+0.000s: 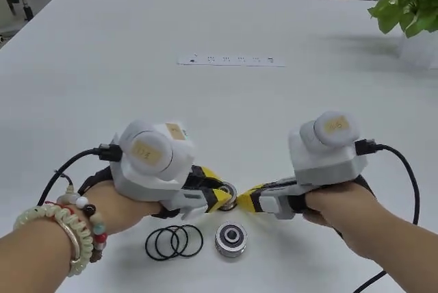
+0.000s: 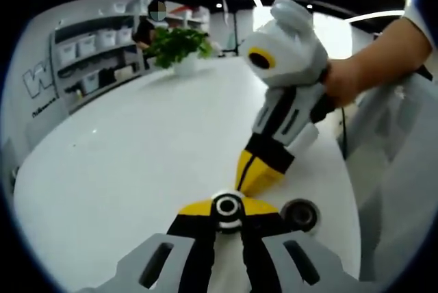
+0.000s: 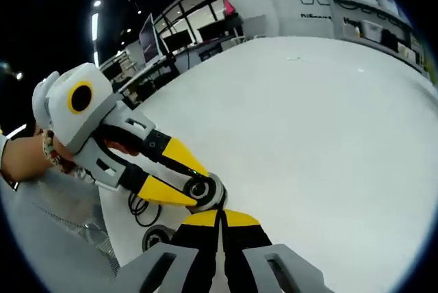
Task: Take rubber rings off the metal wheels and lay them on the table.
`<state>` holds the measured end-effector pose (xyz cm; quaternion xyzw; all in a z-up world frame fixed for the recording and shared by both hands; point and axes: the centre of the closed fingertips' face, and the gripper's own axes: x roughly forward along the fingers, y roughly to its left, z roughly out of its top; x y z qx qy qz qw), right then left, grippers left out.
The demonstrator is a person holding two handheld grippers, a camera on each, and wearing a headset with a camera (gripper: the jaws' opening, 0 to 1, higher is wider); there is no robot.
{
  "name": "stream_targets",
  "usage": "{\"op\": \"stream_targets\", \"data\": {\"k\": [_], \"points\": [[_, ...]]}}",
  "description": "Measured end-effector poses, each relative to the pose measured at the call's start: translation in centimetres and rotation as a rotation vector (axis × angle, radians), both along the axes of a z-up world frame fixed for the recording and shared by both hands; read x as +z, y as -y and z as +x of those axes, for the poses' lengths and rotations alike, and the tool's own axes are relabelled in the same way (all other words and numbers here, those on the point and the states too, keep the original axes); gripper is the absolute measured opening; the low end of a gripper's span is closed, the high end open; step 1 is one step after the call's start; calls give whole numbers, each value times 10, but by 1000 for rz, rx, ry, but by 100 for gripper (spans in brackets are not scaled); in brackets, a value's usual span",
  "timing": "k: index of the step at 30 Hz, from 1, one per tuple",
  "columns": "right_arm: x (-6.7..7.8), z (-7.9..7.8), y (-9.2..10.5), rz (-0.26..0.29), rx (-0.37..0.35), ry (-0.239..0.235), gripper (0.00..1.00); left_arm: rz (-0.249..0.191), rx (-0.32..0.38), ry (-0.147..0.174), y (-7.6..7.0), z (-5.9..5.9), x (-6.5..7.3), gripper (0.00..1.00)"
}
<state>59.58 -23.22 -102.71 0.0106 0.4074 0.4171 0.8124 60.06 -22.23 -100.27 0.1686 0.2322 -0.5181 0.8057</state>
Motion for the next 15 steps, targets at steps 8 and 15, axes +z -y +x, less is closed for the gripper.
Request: {"op": "stream_targets", "data": {"k": [8, 15], "points": [[0, 1, 0, 21, -77, -63, 0, -28, 12, -2, 0, 1, 0, 14], [10, 6, 3, 208, -220, -181, 0, -32, 17, 11, 0, 1, -1, 14]]}}
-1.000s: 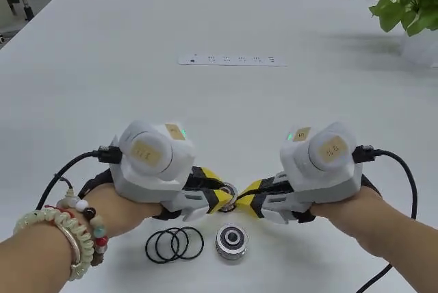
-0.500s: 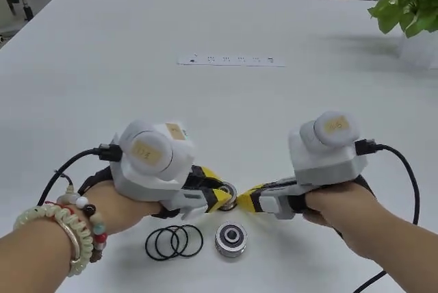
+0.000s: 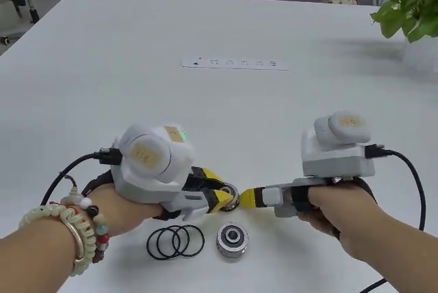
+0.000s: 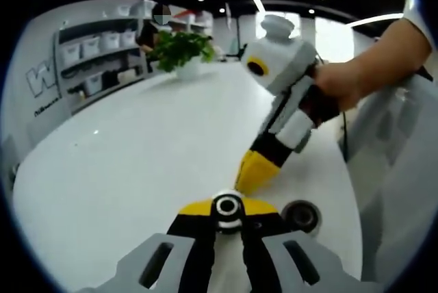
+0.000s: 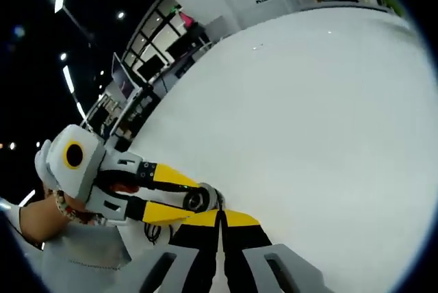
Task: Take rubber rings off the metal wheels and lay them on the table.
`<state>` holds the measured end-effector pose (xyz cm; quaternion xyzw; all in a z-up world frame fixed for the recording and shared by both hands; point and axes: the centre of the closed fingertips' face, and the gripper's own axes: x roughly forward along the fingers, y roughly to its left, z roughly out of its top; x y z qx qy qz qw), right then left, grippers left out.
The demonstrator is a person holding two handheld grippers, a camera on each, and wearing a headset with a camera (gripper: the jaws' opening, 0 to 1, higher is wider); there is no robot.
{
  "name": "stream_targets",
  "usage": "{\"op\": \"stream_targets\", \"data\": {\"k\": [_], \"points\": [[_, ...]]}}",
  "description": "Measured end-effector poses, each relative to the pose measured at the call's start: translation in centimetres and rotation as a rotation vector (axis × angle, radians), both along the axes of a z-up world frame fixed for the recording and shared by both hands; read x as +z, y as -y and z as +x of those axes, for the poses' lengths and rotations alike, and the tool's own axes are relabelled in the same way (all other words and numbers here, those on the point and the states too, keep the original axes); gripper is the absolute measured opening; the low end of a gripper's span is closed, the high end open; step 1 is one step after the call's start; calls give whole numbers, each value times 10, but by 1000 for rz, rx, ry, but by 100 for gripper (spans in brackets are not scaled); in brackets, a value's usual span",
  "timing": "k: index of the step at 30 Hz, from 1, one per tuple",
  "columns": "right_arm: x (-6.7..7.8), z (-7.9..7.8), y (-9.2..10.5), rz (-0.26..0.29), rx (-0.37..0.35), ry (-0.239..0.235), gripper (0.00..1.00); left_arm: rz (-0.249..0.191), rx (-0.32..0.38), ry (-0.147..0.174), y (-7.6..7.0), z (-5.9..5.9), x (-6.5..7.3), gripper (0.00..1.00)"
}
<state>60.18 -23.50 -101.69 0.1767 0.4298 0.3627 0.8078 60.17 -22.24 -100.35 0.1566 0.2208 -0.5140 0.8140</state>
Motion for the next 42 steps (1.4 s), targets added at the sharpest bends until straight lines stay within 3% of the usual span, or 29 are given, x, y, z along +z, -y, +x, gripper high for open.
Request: {"op": "stream_targets", "data": {"k": [3, 8, 20, 42], "points": [[5, -3, -1, 62, -37, -46, 0, -2, 5, 3, -1, 0, 0, 14], [6, -5, -4, 55, -39, -33, 0, -6, 11, 10, -1, 1, 0, 14], [9, -7, -7, 73, -57, -56, 0, -17, 13, 21, -1, 1, -1, 14], [16, -7, -15, 59, 8, -32, 0, -19, 19, 30, -1, -1, -1, 14]]}}
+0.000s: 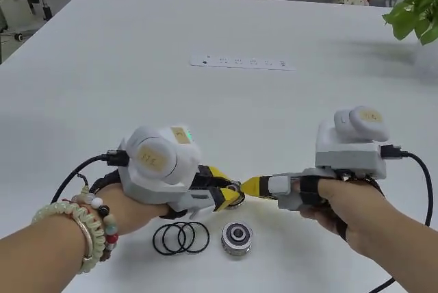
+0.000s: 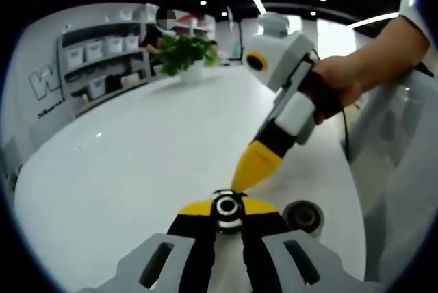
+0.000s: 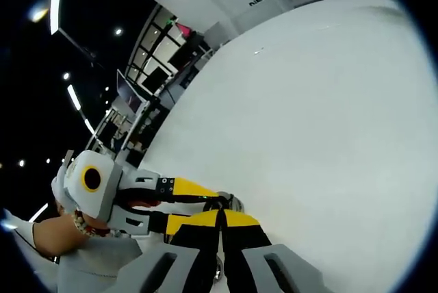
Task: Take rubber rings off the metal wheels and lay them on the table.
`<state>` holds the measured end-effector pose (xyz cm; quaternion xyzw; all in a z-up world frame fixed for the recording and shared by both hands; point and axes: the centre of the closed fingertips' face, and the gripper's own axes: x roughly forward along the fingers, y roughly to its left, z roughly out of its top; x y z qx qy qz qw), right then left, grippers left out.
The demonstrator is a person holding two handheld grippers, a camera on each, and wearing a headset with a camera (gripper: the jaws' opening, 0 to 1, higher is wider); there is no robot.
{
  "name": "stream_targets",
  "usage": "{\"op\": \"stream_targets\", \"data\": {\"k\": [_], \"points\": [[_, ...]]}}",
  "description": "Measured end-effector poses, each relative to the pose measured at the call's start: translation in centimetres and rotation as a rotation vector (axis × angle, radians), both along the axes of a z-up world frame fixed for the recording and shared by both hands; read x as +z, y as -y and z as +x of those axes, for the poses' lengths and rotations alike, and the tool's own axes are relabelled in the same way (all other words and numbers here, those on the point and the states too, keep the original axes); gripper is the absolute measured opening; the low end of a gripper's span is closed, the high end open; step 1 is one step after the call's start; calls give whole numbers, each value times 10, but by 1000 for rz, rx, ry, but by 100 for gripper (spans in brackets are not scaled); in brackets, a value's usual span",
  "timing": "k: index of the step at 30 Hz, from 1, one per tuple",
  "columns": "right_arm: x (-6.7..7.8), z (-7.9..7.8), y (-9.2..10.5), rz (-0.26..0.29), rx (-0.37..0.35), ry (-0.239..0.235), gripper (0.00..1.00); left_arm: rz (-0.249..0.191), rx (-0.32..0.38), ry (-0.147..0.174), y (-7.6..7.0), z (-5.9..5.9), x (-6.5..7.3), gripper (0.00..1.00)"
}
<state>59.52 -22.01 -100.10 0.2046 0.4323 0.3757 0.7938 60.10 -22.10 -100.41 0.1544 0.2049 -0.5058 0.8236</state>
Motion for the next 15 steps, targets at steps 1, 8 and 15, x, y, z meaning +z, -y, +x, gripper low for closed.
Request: {"op": "stream_targets", "data": {"k": [1, 8, 15], "points": [[1, 0, -1, -4, 9, 8, 0, -1, 0, 0, 0, 0, 0, 14], [4, -4, -9, -45, 69, 67, 0, 2, -5, 2, 0, 0, 0, 14], [9, -2, -8, -24, 74, 79, 0, 5, 2, 2, 0, 0, 0, 14]]}}
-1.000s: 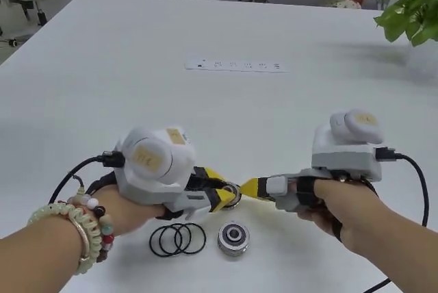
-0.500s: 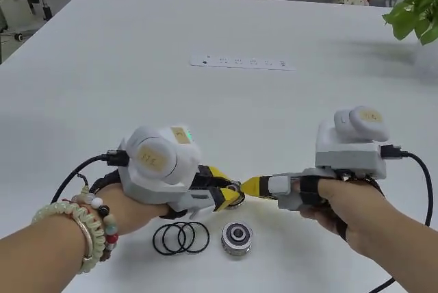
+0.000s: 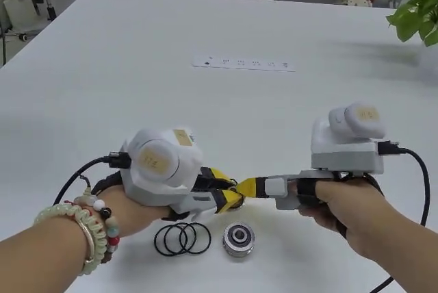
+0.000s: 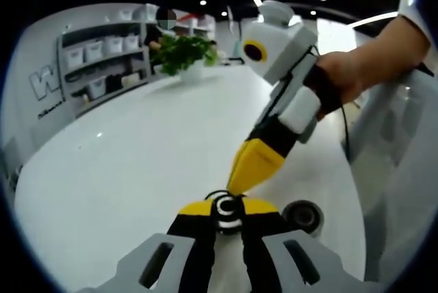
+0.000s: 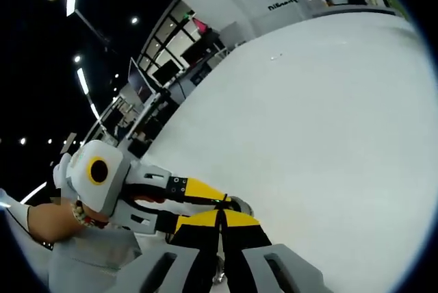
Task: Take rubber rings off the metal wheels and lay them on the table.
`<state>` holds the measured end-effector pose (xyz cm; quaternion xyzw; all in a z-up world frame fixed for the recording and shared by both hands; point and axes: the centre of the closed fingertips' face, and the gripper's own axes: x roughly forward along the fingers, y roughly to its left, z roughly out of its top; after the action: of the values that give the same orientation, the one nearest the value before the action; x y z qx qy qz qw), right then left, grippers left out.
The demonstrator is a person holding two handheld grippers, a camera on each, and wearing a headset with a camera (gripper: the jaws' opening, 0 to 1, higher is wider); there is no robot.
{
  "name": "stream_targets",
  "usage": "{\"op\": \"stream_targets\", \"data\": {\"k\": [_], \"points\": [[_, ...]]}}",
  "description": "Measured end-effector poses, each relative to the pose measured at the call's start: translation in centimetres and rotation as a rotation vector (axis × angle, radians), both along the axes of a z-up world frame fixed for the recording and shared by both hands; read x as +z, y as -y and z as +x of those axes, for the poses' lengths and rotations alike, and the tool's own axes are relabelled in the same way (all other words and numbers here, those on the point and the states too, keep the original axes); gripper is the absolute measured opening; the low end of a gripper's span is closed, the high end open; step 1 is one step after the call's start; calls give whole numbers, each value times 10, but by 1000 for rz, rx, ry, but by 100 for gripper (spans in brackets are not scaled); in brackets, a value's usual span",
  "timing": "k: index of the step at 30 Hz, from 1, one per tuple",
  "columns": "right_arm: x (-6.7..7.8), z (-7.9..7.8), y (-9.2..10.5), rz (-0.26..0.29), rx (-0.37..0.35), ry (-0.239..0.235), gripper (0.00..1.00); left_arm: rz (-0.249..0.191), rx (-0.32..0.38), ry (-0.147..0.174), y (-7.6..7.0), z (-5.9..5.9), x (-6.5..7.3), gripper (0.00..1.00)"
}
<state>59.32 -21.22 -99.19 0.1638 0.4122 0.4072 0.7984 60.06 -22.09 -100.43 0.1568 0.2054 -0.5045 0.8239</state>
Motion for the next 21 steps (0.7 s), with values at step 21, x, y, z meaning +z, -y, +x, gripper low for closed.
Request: {"op": "stream_targets", "data": {"k": [21], "points": [[9, 3, -3, -7, 36, 49, 0, 102, -15, -13, -3, -3, 3, 14]]}}
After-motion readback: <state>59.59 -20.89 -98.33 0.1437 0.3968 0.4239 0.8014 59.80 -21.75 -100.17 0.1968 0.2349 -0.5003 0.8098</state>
